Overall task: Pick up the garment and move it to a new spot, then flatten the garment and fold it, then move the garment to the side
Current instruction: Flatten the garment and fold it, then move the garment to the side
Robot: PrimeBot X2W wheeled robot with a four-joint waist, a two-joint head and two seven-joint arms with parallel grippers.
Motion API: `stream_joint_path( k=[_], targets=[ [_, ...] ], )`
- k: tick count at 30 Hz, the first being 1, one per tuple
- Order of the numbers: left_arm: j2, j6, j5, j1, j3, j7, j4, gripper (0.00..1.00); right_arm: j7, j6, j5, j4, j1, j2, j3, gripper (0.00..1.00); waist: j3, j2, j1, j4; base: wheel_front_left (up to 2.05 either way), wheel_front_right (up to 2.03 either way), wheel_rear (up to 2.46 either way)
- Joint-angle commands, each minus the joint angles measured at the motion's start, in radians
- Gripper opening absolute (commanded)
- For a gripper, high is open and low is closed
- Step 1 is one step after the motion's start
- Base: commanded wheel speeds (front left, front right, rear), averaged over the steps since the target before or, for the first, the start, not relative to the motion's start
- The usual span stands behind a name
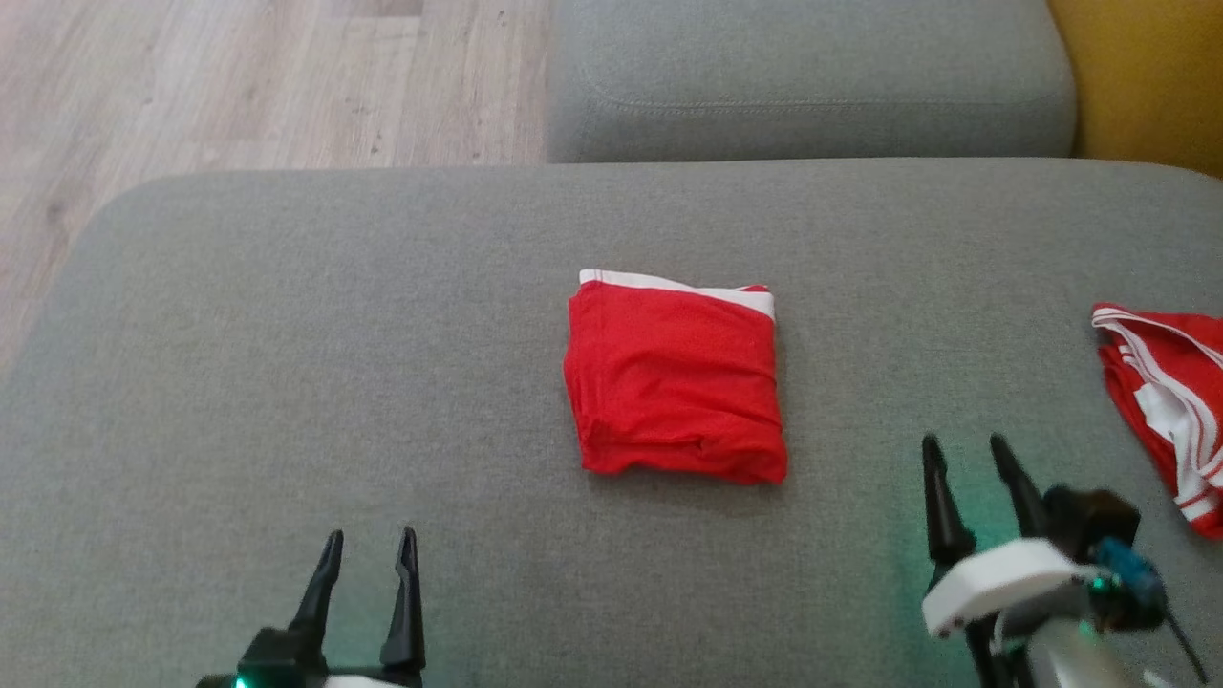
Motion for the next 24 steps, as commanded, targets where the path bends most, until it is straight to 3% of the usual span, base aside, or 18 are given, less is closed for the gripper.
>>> stream_joint_path(
  k=[1, 14, 24],
  targets=[
    [0.006, 0.006, 0.009, -0.017, 0.022, -0.005, -0.037, 1.0, -0.014, -0.001, 0.003, -0.033, 0.003, 0.004, 0.034, 1.0, -0.008, 0.0, 0.0001, -0.008, 0.0, 0.0, 0.0],
    [0.006, 0.028, 0.031, 0.008, -0.031, -0.005, -0.059, 1.0, -0.014, -0.001, 0.052, -0.036, 0.037, 0.004, 0.081, 1.0, -0.012, 0.0, 0.0001, -0.015, 0.0, 0.0, 0.0],
    [0.006, 0.024, 0.011, -0.036, -0.095, -0.005, -0.055, 1.0, -0.011, -0.001, 0.103, 0.041, -0.129, 0.004, 0.178, 1.0, 0.079, 0.0, 0.0001, 0.07, 0.0, 0.0, 0.0]
  ],
)
